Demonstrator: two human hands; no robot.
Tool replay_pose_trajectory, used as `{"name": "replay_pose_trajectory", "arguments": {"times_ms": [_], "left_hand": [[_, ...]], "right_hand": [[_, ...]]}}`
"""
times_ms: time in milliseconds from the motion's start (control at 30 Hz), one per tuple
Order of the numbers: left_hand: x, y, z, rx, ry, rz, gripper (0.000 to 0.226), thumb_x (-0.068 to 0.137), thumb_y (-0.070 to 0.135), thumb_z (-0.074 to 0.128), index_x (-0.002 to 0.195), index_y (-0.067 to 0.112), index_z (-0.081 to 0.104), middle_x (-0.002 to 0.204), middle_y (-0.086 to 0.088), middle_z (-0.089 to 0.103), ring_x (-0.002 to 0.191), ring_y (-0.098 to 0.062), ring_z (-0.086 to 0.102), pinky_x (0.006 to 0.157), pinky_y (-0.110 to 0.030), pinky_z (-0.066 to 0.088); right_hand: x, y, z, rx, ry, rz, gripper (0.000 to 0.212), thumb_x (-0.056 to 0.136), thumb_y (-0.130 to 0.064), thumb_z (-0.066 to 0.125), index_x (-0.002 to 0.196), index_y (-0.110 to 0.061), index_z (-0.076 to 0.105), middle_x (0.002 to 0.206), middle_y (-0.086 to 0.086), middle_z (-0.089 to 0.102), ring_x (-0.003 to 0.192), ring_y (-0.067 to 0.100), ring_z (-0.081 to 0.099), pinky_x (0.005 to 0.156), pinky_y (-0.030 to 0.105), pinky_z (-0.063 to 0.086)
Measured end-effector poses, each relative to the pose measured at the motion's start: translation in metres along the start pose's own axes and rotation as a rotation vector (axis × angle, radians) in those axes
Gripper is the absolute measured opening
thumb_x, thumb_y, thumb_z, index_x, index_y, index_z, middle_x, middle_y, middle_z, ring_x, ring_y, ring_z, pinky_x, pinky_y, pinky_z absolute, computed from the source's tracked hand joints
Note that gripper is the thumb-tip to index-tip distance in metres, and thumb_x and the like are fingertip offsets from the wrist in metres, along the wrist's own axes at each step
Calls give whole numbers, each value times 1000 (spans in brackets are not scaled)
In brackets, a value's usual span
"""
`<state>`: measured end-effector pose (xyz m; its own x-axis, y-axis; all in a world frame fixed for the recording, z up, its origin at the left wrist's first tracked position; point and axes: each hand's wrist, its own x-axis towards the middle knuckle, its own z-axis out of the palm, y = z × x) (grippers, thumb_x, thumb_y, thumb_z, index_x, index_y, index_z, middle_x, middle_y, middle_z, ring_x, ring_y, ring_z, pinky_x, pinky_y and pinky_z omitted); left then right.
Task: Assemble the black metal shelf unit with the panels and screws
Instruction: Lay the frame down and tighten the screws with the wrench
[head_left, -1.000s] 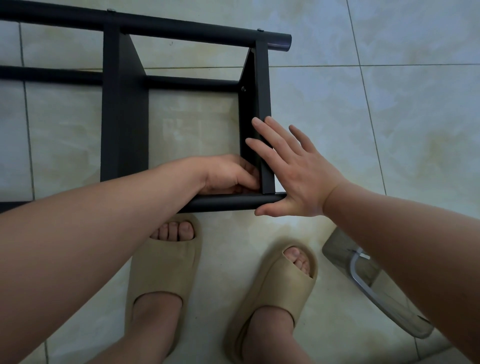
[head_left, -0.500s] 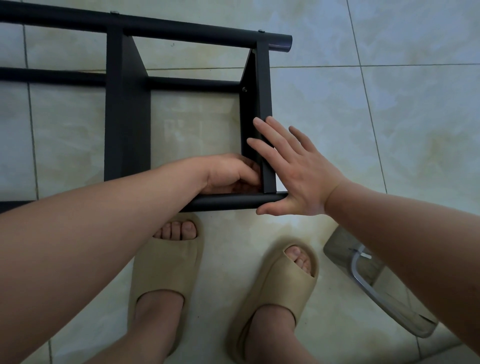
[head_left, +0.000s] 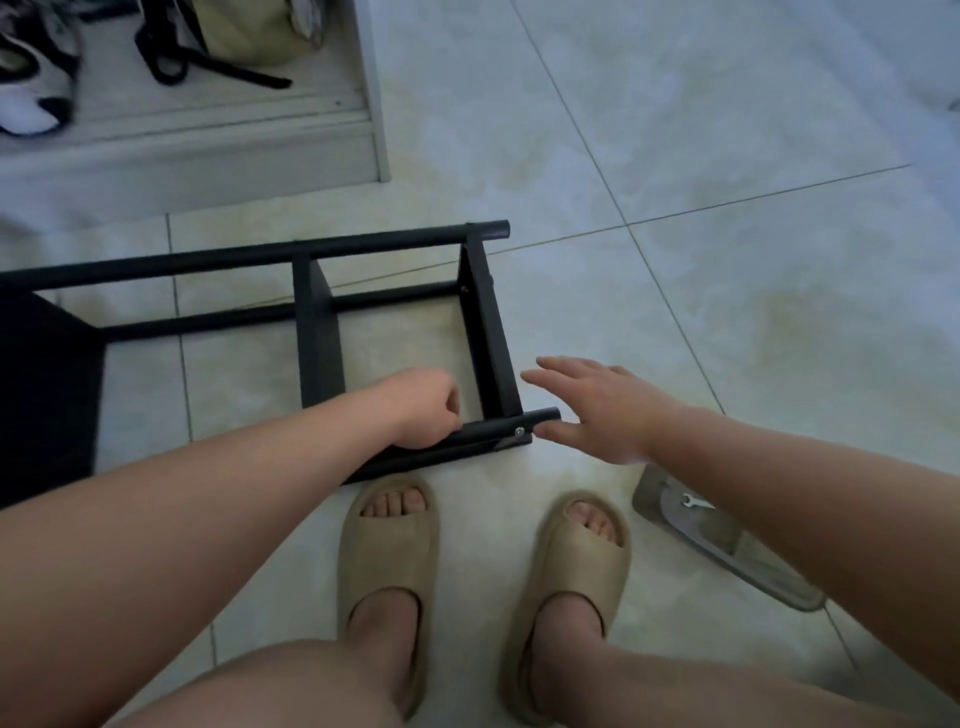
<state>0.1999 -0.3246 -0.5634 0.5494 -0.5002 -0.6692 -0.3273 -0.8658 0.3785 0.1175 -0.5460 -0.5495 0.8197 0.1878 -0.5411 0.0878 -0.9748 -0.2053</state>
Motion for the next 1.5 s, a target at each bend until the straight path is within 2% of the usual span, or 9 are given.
{"name": "replay_pose_trajectory", "arguments": {"times_ms": [133, 267, 500, 633, 700, 833, 1033, 1200, 1500], "left_hand": [[-24, 49, -15, 183, 31, 105, 26, 98, 32, 54, 119, 20, 62, 125, -3, 62, 114, -26, 58, 96, -38, 49], [-19, 103, -5, 381, 11, 236, 27, 97, 30, 52, 118, 15, 62, 122, -6, 63, 112, -29, 58, 94, -39, 50], [7, 177, 58, 650, -113, 490, 36, 100, 31, 48, 134, 21, 50, 138, -6, 48, 125, -30, 45, 99, -46, 46], [38, 200, 98, 791, -13, 708, 41, 95, 33, 56, 131, 17, 49, 142, -7, 46, 133, -29, 35, 102, -45, 40], [58, 204, 115, 808, 32, 780, 42, 94, 35, 57, 131, 17, 49, 146, -7, 43, 140, -28, 29, 108, -45, 34], [91, 199, 145, 800, 43, 853, 44, 102, 49, 39, 130, 20, 56, 153, -6, 43, 152, -27, 13, 118, -52, 15], [106, 177, 160, 639, 112, 948, 45, 100, 55, 37, 114, 23, 65, 133, -1, 60, 148, -25, 26, 119, -51, 19], [110, 171, 162, 579, 183, 1012, 43, 98, 54, 43, 105, 21, 70, 123, 0, 65, 144, -26, 34, 122, -46, 16], [110, 173, 165, 587, 164, 989, 44, 100, 53, 42, 109, 19, 69, 128, -2, 63, 147, -25, 27, 123, -46, 13]], "right_hand": [[-49, 18, -8, -21, 17, 93, 63, 103, -53, 43, 159, -35, 20, 167, -9, 20, 153, 16, 18, 119, 38, 20], [-98, 59, 15, 43, -4, 241, 59, 104, -46, 45, 158, -32, 26, 162, -7, 31, 148, 19, 30, 116, 35, 28], [-159, 139, 73, 172, -26, 485, 46, 104, -42, 47, 148, -28, 45, 149, -2, 51, 134, 24, 49, 105, 38, 43], [-156, 166, 117, 271, -23, 530, 35, 102, -33, 51, 136, -26, 57, 135, 0, 61, 127, 25, 54, 99, 36, 46], [-148, 178, 139, 278, -58, 523, 34, 101, -31, 53, 133, -26, 59, 130, 1, 61, 124, 26, 55, 98, 39, 47], [-128, 198, 174, 237, -71, 500, 41, 97, -29, 56, 139, -25, 54, 135, 1, 57, 125, 26, 53, 95, 38, 48], [-98, 210, 206, 142, -23, 416, 49, 95, -26, 63, 143, -21, 52, 144, 6, 48, 132, 30, 46, 98, 37, 43], [-84, 212, 216, 53, 4, 388, 31, 99, -24, 55, 128, -11, 57, 133, 10, 54, 122, 31, 51, 87, 37, 40], [-72, 205, 216, 209, -70, 536, 28, 88, -14, 58, 113, -5, 48, 114, 21, 62, 103, 41, 59, 74, 40, 43]]}}
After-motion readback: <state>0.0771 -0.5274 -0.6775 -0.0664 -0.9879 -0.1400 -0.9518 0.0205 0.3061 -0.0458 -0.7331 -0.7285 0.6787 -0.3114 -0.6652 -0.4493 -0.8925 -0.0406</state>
